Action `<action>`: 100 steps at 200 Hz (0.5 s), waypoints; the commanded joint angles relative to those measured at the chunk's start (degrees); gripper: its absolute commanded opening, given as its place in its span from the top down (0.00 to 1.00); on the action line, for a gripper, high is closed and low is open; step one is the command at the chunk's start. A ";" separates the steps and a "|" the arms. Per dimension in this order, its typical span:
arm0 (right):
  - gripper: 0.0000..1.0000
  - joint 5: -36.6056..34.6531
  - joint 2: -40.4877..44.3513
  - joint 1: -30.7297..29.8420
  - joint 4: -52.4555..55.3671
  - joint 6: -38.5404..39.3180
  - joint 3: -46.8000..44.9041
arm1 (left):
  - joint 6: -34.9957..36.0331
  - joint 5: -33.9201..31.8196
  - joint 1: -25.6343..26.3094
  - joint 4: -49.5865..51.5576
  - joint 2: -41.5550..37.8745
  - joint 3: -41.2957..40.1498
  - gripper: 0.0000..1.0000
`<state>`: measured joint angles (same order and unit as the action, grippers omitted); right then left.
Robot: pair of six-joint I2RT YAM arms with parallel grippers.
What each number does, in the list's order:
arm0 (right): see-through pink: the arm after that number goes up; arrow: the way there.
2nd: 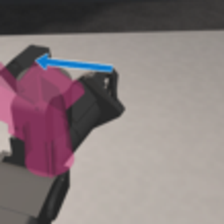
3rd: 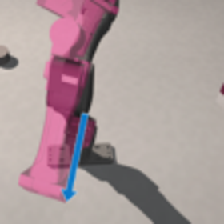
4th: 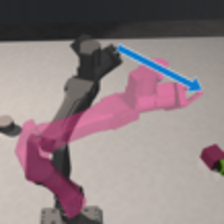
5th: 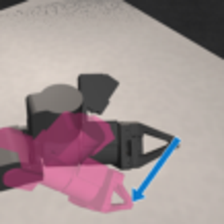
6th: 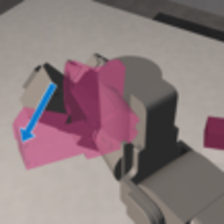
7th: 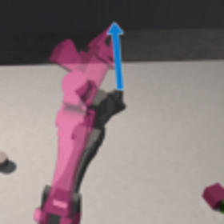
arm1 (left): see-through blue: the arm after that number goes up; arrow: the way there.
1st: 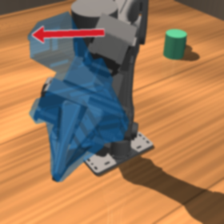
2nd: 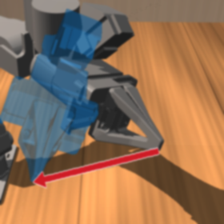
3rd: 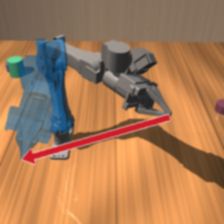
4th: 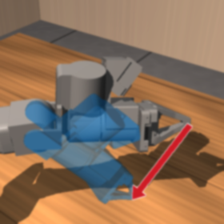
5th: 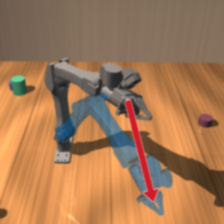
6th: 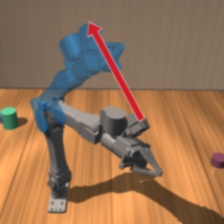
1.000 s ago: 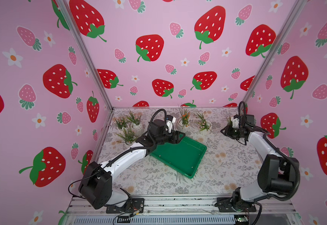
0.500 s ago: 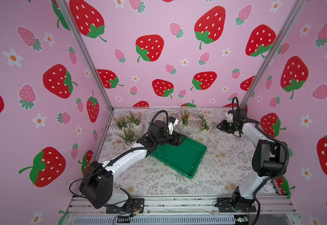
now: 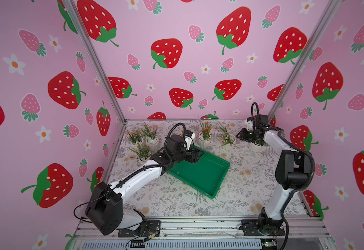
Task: Put the potted gypsophila into the storage box
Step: Pick up the baby's breath potted plant from the center of the board.
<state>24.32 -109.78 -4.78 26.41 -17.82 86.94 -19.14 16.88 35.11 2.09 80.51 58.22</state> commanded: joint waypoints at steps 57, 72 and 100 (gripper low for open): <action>0.68 -10.08 -6.35 -2.60 9.16 3.30 8.15 | 0.75 -2.47 -0.09 3.11 -0.71 2.31 0.32; 0.69 -10.53 -7.06 -2.73 9.61 3.79 8.46 | 0.94 -2.72 -0.09 3.20 -0.90 2.31 0.32; 0.69 -10.09 -8.48 -2.79 10.20 4.77 9.50 | 0.92 -2.47 -0.19 2.77 -0.63 2.16 0.32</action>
<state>15.44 -116.73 -7.25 34.11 -14.90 94.24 -19.20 14.98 35.09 4.58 80.51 58.22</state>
